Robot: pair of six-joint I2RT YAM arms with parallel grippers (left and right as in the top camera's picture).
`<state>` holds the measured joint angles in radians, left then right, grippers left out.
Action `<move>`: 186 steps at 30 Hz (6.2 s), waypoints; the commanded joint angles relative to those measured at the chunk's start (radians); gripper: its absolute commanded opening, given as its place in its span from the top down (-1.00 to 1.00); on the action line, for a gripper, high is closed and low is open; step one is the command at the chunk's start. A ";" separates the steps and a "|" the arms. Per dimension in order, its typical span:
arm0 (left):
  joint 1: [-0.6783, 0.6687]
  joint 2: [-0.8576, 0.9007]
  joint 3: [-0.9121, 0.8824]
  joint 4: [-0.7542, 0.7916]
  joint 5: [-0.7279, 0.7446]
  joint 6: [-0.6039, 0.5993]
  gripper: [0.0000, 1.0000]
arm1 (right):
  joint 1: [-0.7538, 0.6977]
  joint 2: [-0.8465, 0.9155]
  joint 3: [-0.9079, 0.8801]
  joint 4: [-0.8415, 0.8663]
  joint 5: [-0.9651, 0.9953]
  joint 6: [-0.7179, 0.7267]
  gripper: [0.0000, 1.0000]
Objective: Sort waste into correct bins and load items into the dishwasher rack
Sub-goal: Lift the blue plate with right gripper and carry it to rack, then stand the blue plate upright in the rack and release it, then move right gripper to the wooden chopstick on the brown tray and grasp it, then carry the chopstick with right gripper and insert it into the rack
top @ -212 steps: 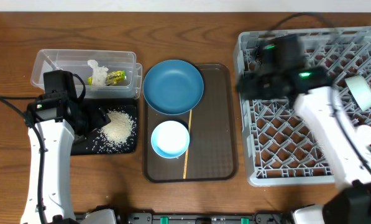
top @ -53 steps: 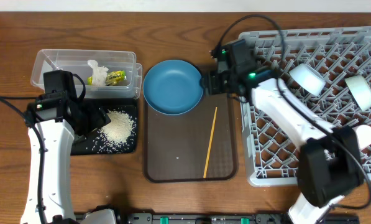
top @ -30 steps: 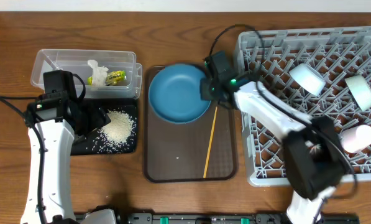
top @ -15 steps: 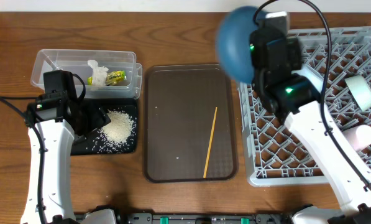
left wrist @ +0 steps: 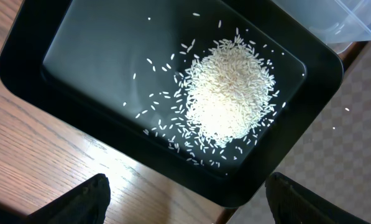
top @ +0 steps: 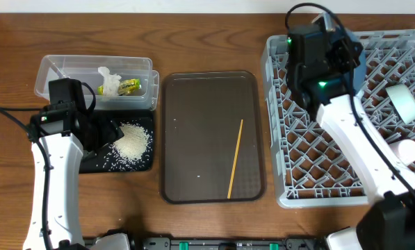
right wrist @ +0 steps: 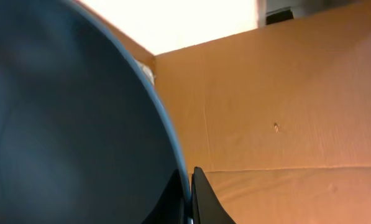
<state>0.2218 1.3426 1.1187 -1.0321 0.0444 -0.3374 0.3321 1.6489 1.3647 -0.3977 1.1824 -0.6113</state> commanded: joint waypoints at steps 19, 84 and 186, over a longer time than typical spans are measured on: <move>0.004 0.002 -0.002 -0.003 -0.019 -0.001 -0.65 | 0.137 0.098 0.011 -0.124 0.037 0.157 0.65; 0.004 0.002 -0.002 -0.003 -0.019 -0.001 -0.65 | 0.435 0.244 -0.004 -0.652 -1.266 1.215 -0.20; 0.004 0.002 -0.002 -0.003 -0.019 -0.001 -0.65 | 0.204 -0.232 -0.267 -0.706 -1.030 1.112 0.44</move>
<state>0.2218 1.3426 1.1187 -1.0321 0.0444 -0.3374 0.5426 1.4200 1.1027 -1.1229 0.1886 0.4763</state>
